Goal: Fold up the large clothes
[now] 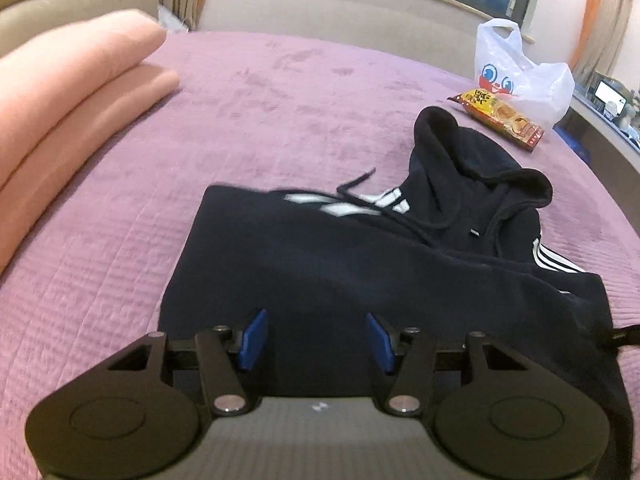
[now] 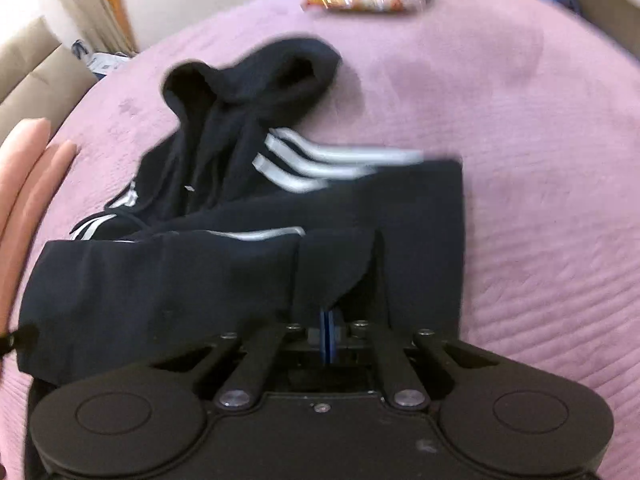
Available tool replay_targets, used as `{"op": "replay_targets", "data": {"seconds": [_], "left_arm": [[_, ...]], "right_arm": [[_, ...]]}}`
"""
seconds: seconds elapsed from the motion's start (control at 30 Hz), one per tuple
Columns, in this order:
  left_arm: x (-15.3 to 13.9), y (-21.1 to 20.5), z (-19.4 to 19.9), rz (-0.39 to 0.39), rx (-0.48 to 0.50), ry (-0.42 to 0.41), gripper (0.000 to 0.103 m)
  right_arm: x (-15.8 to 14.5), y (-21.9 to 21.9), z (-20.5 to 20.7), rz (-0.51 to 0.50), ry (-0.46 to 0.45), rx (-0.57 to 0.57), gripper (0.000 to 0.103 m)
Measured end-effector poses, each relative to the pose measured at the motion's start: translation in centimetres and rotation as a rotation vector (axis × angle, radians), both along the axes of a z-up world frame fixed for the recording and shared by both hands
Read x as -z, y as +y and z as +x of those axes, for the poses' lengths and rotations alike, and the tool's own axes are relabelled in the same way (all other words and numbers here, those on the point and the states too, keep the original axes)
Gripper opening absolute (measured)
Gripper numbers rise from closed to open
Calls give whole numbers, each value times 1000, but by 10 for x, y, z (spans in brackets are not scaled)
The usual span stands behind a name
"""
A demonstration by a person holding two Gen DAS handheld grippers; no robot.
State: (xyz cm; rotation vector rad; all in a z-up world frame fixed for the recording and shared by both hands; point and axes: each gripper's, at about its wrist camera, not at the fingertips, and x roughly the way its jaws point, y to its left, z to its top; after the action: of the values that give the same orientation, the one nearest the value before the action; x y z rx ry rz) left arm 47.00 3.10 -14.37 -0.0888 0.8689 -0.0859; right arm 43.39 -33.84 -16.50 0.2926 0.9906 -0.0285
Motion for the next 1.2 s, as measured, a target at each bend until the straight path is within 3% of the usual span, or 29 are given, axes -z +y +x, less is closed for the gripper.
{"op": "replay_targets", "data": {"seconds": [0.1, 0.17, 0.2, 0.3, 0.33, 0.37, 0.43, 0.5, 0.53, 0.6, 0.63, 0.67, 0.73, 0.83, 0.93, 1.07, 1.2], "left_arm": [[-2, -8, 12, -10, 9, -24, 55], [3, -13, 19, 7, 16, -22, 55], [7, -15, 23, 14, 26, -13, 54], [28, -20, 36, 73, 61, 36, 49], [33, -22, 39, 99, 72, 40, 48], [35, -22, 41, 114, 84, 40, 47], [26, -17, 42, 77, 102, 29, 47], [13, -12, 42, 12, 125, -6, 48], [9, -12, 43, -6, 140, -21, 48], [8, -18, 49, 2, 179, -21, 47], [12, -22, 53, 24, 193, -8, 46], [21, -25, 58, 53, 192, 16, 39], [40, -24, 67, 66, 194, 71, 34], [54, -23, 64, 94, 245, 46, 33], [55, -26, 60, 135, 284, 29, 33], [35, -18, 62, 98, 308, 36, 33], [-15, -6, 69, 12, 331, -48, 35]], "right_arm": [[-35, -17, -19, -51, -63, 91, 1], [-42, -28, -31, -131, -62, 175, 2], [-35, -32, -34, -170, -37, 189, 2], [15, -38, -24, -115, 142, 126, 8], [27, -37, -23, -124, 185, 115, 21], [28, -37, -24, -145, 187, 123, 23], [2, -37, -32, -160, 109, 186, 23], [-30, -30, -44, -201, -12, 242, 32], [-39, -24, -45, -223, -49, 252, 42], [-42, -6, -38, -263, -47, 223, 41], [-37, 5, -30, -292, -18, 191, 34], [-28, 14, -24, -314, 6, 162, 14], [-1, 30, -9, -320, 78, 126, 4], [39, 32, -5, -276, 202, 154, 4], [42, 37, -5, -303, 197, 147, 6], [31, 30, -7, -270, 198, 92, 8], [-17, 17, -12, -228, 101, 62, 8]]}}
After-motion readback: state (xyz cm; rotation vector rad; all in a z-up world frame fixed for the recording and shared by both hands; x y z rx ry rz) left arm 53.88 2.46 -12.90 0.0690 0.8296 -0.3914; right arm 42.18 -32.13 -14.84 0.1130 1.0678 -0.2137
